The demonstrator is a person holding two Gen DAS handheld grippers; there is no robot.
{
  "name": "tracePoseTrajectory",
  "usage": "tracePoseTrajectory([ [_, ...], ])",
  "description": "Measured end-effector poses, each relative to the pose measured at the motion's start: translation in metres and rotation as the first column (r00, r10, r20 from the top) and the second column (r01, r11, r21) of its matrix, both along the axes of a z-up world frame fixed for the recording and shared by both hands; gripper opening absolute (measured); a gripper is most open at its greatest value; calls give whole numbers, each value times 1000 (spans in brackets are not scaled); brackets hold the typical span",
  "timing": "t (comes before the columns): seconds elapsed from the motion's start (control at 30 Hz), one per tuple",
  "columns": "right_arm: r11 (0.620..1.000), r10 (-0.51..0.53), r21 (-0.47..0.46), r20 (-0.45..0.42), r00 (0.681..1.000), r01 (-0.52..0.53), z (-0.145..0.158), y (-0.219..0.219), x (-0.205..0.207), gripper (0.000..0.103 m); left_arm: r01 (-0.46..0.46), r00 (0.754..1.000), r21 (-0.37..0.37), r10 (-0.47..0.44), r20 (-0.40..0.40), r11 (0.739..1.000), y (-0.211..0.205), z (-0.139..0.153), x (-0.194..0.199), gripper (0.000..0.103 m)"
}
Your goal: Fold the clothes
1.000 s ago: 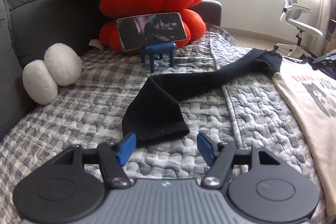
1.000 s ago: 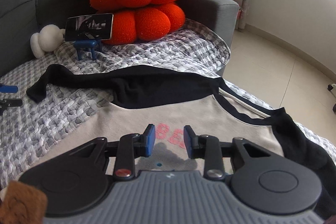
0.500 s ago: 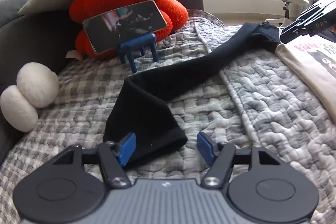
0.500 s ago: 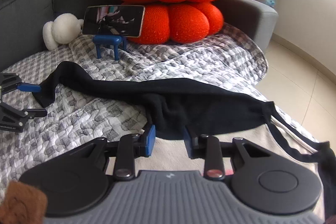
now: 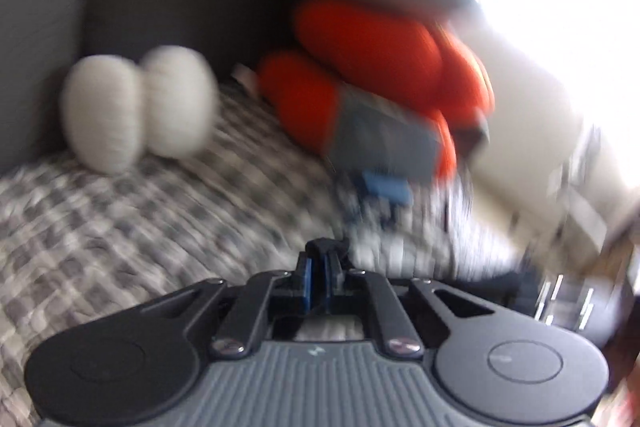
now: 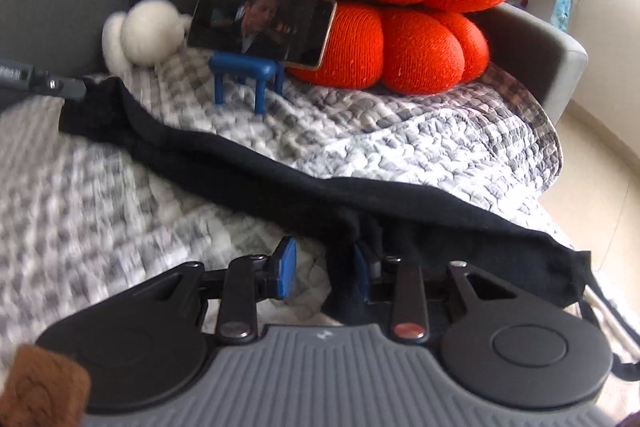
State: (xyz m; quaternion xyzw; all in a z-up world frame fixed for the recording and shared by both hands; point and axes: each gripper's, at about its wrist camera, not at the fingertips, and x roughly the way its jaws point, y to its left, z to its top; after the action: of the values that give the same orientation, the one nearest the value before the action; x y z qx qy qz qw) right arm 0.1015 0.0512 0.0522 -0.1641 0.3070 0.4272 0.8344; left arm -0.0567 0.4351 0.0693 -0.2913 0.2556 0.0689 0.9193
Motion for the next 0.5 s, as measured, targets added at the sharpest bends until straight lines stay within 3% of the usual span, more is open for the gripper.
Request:
tracePoseTrajectory([
  [0.07, 999, 6, 32, -1, 1000, -6, 4, -3, 1, 33, -61, 998, -84, 63, 20, 995, 26, 8, -3, 6],
  [0.13, 1000, 10, 6, 3, 1000, -10, 2, 1, 3, 17, -106, 994, -91, 108, 20, 990, 41, 11, -1, 5],
  [0.2, 999, 23, -30, 14, 1000, -23, -2, 6, 2, 11, -127, 992, -99, 128, 8, 987, 52, 9, 5, 4],
  [0.4, 993, 103, -63, 75, 992, -98, 1, 7, -11, 9, -131, 991, -139, 125, -55, 982, 65, -10, 24, 4],
  [0.5, 989, 128, -91, 78, 989, -120, 0, 8, -13, 9, -151, 985, -101, 142, -96, 983, 64, -18, 32, 4],
])
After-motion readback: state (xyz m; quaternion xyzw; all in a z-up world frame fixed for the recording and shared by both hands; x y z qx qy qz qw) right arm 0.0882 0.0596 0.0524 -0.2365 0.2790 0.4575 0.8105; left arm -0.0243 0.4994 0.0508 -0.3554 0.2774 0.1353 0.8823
